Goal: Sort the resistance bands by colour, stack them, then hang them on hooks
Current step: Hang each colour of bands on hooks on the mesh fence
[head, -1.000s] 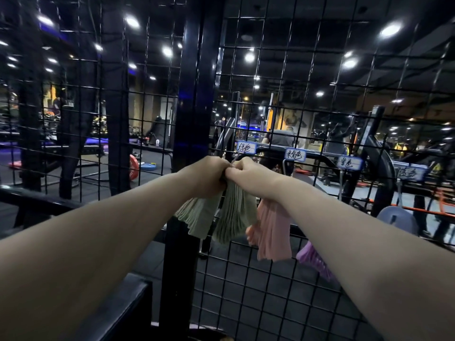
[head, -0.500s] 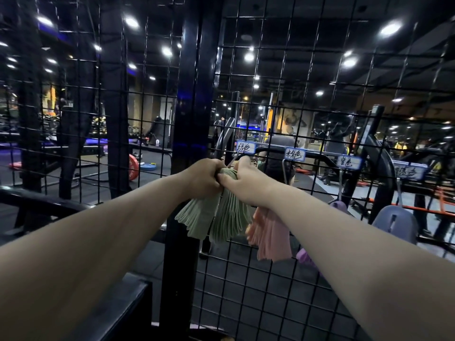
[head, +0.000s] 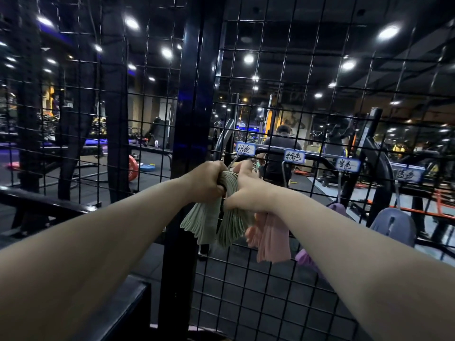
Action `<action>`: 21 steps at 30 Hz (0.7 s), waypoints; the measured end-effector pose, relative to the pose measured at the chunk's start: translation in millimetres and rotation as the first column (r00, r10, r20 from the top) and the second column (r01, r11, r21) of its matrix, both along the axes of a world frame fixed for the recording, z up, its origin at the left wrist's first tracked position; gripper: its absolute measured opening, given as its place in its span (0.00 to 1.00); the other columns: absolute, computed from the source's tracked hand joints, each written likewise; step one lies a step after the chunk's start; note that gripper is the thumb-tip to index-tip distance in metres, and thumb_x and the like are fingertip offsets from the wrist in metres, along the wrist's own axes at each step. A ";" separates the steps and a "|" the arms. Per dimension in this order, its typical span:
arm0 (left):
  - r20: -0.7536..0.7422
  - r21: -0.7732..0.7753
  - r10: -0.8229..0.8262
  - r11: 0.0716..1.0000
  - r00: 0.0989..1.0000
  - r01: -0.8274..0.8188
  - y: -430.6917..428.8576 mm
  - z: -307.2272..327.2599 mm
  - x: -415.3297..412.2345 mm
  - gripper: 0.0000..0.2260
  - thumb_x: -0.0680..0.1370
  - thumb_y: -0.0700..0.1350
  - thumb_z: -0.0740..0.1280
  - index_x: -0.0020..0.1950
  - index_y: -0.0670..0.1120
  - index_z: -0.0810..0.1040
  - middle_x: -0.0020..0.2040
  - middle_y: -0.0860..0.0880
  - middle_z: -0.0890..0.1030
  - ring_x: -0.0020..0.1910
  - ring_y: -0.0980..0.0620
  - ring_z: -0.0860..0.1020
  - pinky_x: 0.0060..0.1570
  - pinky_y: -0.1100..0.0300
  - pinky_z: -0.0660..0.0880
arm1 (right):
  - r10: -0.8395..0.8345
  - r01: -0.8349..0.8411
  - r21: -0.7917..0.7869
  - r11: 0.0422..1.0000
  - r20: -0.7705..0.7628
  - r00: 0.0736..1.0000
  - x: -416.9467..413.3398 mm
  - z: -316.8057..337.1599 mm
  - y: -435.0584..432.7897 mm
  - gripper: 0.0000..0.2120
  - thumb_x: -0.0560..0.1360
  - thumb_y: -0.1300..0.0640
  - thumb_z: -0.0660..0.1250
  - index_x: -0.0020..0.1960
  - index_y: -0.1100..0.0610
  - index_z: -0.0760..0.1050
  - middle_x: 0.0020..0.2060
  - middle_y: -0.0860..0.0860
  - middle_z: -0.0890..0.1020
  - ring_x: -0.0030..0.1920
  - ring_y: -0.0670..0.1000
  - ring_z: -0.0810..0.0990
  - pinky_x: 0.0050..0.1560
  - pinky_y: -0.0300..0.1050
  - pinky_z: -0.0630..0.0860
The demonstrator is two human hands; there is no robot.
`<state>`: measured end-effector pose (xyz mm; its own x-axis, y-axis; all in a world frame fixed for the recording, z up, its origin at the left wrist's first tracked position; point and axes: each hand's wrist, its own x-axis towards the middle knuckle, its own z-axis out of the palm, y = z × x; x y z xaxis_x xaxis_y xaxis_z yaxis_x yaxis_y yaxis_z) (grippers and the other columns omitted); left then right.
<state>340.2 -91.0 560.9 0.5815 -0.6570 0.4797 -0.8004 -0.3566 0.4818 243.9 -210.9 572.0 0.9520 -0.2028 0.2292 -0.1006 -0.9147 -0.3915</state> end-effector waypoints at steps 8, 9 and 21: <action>0.031 -0.031 -0.023 0.999 0.999 0.024 2.4 0.7 1.8 0.15 0.71 0.33 0.68 0.57 0.39 0.76 0.49 0.42 0.81 0.45 0.49 0.77 0.44 0.59 0.74 | -0.071 0.061 0.079 0.995 0.131 0.989 5.7 -4.2 10.5 0.20 0.74 0.52 0.60 0.62 0.54 0.59 0.61 0.56 0.70 0.62 0.60 0.71 0.63 0.60 0.72; 0.041 -0.035 -0.020 0.999 0.999 0.021 2.2 0.8 2.1 0.16 0.71 0.34 0.68 0.58 0.39 0.76 0.50 0.43 0.81 0.47 0.48 0.78 0.46 0.58 0.74 | -0.080 0.064 0.102 0.993 0.163 0.983 6.2 -3.1 11.1 0.16 0.75 0.52 0.57 0.61 0.54 0.61 0.61 0.57 0.71 0.61 0.60 0.72 0.63 0.60 0.71; -0.182 -0.236 -0.127 0.968 0.975 0.083 -3.8 -6.0 0.0 0.13 0.73 0.35 0.68 0.57 0.39 0.76 0.44 0.44 0.80 0.41 0.50 0.77 0.41 0.59 0.74 | 0.013 -0.062 0.161 0.985 0.291 0.957 5.2 -11.7 1.5 0.13 0.78 0.55 0.57 0.62 0.55 0.62 0.52 0.56 0.76 0.46 0.54 0.77 0.44 0.48 0.72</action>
<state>340.2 -94.8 554.9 0.6117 -0.6070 0.5072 -0.7104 -0.1395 0.6898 249.2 -209.4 560.3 0.8583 -0.2267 0.4603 0.0722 -0.8348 -0.5458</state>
